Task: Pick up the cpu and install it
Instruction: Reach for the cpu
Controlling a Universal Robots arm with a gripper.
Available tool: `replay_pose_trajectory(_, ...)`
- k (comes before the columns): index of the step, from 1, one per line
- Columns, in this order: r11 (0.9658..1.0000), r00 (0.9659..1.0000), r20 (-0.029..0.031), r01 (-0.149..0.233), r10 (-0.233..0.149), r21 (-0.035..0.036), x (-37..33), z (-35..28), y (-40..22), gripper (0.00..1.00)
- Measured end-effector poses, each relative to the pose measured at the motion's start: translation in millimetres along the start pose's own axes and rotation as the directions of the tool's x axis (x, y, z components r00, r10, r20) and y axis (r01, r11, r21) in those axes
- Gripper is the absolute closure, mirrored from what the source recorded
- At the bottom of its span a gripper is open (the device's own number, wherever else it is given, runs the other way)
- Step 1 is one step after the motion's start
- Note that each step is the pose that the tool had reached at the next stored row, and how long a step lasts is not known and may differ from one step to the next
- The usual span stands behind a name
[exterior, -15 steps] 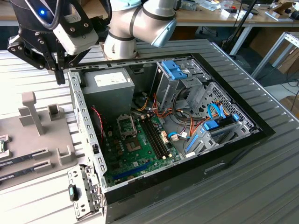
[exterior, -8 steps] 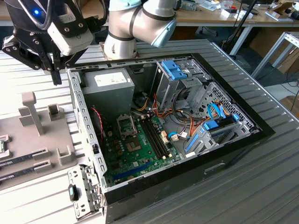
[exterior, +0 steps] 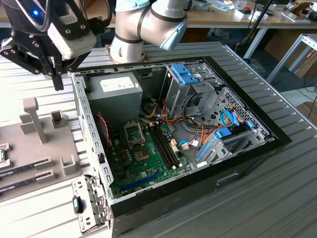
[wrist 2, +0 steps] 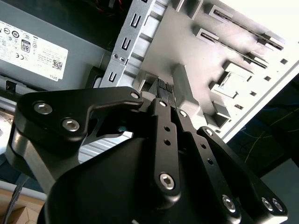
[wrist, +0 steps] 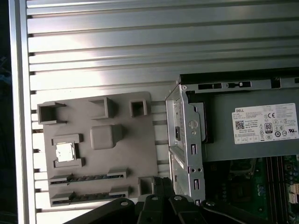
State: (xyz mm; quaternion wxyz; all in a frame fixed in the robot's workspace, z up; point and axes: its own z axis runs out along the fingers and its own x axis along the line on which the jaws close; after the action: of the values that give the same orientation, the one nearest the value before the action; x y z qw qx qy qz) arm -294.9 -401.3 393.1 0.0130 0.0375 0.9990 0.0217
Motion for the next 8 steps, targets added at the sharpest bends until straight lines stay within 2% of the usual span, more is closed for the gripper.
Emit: replay_pose_trajectory(8, 1.0, 1.0, 0.0, 0.0, 0.0, 0.0, 4.6, -0.1, -0.3, 0.89)
